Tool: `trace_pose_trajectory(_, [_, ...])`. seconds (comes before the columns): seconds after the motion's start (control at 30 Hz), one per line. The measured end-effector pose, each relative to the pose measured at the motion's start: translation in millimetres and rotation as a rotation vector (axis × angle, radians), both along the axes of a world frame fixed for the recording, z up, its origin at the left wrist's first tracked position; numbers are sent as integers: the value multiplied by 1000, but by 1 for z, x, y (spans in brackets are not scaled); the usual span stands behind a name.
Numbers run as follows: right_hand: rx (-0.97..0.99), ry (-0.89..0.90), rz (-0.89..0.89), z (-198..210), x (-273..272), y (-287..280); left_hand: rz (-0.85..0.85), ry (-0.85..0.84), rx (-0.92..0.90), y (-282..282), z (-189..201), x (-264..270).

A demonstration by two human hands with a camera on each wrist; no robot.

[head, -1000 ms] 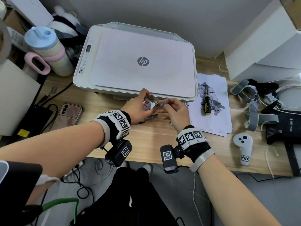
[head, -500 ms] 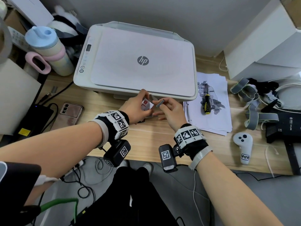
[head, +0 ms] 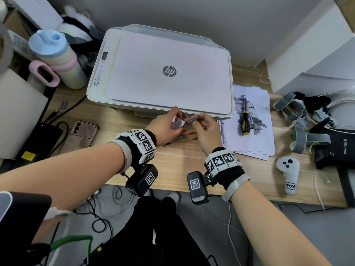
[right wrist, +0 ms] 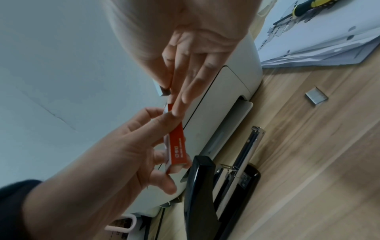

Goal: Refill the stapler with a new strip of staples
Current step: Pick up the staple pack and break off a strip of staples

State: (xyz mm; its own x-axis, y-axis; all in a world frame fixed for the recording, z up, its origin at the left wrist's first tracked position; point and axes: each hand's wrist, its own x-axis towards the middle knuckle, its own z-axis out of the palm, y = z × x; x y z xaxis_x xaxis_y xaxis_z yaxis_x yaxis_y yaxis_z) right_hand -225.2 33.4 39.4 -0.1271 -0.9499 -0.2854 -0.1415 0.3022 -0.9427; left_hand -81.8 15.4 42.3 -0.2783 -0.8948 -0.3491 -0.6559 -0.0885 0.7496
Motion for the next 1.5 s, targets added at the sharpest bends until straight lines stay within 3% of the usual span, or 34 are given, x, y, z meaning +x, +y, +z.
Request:
trace_pose_trajectory(0.17, [-58, 84, -124, 1, -4, -8, -14, -25, -15, 1, -2, 2])
trace_pose_trajectory(0.37, [8, 49, 22, 3, -2, -12, -22, -62, -21, -2, -5, 3])
trace_pose_trajectory(0.63, [31, 36, 66, 4, -2, -12, -55, -77, -48, -3, -11, 5])
trace_pose_trajectory(0.83, [95, 11, -38, 1, -13, -12, -66, -31, 4, 4, -11, 3])
trace_pose_trajectory(1.23, [186, -40, -30, -12, -17, -6, -112, -71, 68, 9, -10, -3])
trace_pose_trajectory(1.5, [134, -11, -37, -23, -12, -2, -87, -41, 99, 11, -10, -10])
